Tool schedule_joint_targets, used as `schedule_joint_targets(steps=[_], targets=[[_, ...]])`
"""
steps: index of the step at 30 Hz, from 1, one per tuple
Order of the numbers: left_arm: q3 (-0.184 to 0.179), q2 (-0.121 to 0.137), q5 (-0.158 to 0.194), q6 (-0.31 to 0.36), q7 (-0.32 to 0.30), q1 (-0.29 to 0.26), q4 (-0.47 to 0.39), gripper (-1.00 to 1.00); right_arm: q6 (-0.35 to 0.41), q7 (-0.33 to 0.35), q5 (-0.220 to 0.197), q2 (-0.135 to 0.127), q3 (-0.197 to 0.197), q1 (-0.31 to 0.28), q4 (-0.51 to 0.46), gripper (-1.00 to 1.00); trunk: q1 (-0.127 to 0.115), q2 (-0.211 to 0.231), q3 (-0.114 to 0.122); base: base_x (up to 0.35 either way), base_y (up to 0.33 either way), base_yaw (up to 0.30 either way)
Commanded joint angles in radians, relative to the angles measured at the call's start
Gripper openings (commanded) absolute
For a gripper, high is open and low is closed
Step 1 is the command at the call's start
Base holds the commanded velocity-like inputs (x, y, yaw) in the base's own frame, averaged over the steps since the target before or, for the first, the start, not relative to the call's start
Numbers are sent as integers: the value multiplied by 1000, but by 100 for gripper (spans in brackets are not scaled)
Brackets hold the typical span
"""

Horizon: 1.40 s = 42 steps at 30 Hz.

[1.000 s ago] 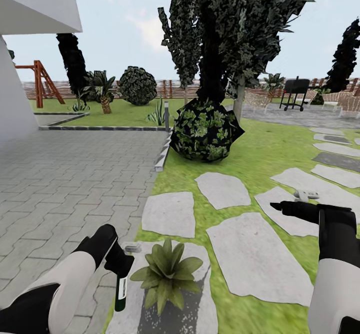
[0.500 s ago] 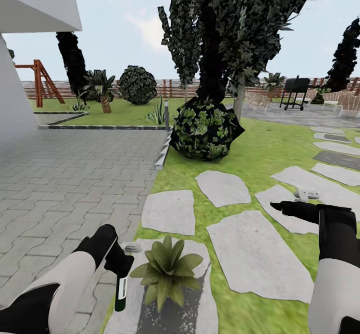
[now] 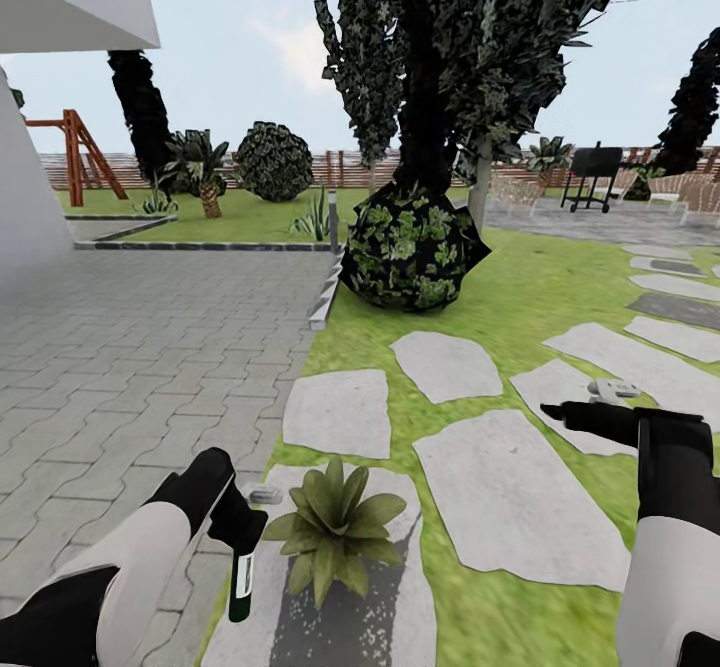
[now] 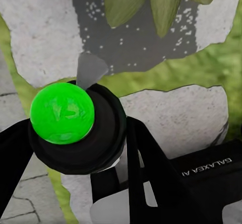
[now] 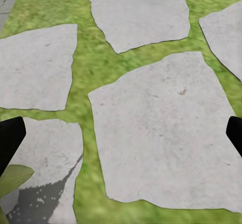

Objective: Pick up the pesticide atomizer in the garden and spray insectifuge to fully cover both potted plants in the garden.

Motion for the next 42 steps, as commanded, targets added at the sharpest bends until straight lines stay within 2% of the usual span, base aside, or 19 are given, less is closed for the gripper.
schedule_joint_targets(steps=[1,3,10,20,31,42], targets=[[6,0,-10,3,-8,0,-1,-100,1,10,10,0,-2,-1,-1,100,0,0,-1,0,0,0],[6,0,-10,3,-9,0,-1,-100,1,10,10,0,-2,-1,-1,100,0,0,-2,0,0,0],[7,-2,-10,3,-11,0,-1,-100,1,10,10,0,-3,-1,-1,100,27,-49,-33,0,0,0],[17,-2,-7,3,-12,0,-1,-100,1,10,10,0,-2,-1,-1,100,27,-49,-36,11,6,0],[16,-2,-6,3,-11,0,-1,-100,1,10,10,0,-2,-1,-2,100,27,-49,-43,224,143,0],[10,-2,-8,3,-10,0,-1,-100,1,10,10,0,-2,-1,-5,100,27,-49,-52,14,8,0]])
